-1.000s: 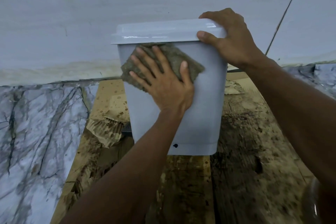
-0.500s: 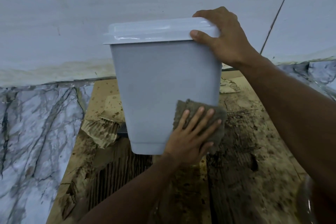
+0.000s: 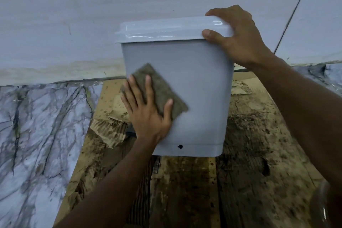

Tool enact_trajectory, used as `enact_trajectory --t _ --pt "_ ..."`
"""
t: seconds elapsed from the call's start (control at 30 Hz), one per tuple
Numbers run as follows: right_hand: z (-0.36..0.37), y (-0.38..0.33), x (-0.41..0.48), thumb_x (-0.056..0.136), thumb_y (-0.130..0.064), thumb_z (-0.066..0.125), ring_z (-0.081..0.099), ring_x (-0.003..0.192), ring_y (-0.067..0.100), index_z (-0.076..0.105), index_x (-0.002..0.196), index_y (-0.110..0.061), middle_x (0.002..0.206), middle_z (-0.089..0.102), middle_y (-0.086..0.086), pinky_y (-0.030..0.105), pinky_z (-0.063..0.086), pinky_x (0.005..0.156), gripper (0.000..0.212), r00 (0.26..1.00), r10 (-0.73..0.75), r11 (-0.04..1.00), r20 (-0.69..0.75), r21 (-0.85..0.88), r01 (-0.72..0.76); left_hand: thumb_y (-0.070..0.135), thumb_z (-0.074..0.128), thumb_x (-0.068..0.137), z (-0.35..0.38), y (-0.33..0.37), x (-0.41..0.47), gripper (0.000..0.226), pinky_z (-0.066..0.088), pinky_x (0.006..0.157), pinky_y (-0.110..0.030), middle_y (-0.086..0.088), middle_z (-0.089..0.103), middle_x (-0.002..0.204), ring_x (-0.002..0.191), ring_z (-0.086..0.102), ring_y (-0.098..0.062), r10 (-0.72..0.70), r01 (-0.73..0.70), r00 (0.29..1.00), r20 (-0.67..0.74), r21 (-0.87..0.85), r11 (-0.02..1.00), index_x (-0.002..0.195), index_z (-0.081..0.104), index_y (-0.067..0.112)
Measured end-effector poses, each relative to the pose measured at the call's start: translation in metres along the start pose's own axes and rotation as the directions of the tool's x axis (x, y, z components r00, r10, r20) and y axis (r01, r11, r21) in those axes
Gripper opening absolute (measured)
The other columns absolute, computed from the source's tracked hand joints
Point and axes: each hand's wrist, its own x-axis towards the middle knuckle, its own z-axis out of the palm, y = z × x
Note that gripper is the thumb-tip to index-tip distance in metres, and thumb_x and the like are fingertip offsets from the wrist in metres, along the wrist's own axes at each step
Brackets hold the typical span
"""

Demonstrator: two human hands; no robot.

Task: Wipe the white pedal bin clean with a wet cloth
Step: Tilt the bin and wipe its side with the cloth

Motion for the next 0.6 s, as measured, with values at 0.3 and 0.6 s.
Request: enact_trajectory --t 0.3,0.6 --pt "0.000 -0.002 -0.001 0.087 -0.049 0.063 0.040 0.116 0.013 0.062 0.126 -0.033 0.122 0.056 -0.002 0.029 0.030 0.106 0.043 1.000 0.016 1.000 -0.009 0.015 -0.016 0.065 0.039 0.098 0.006 0.099 0.034 0.079 -0.002 0.122 -0.066 -0.019 0.001 0.168 0.156 0.002 -0.045 0.280 -0.284 0.956 0.089 0.030 0.958 0.162 0.020 0.021" --pt "-0.002 -0.002 -0.003 0.088 -0.050 0.062 0.040 0.120 0.015 0.060 0.128 -0.033 0.120 0.053 -0.007 0.030 0.029 0.106 0.043 1.000 -0.004 1.000 -0.005 -0.002 0.004 0.065 0.039 0.096 0.022 -0.004 -0.080 0.080 -0.008 0.126 -0.052 -0.006 -0.012 0.171 0.158 -0.006 -0.029 0.461 -0.481 0.862 0.211 0.053 0.875 0.162 0.011 0.029"
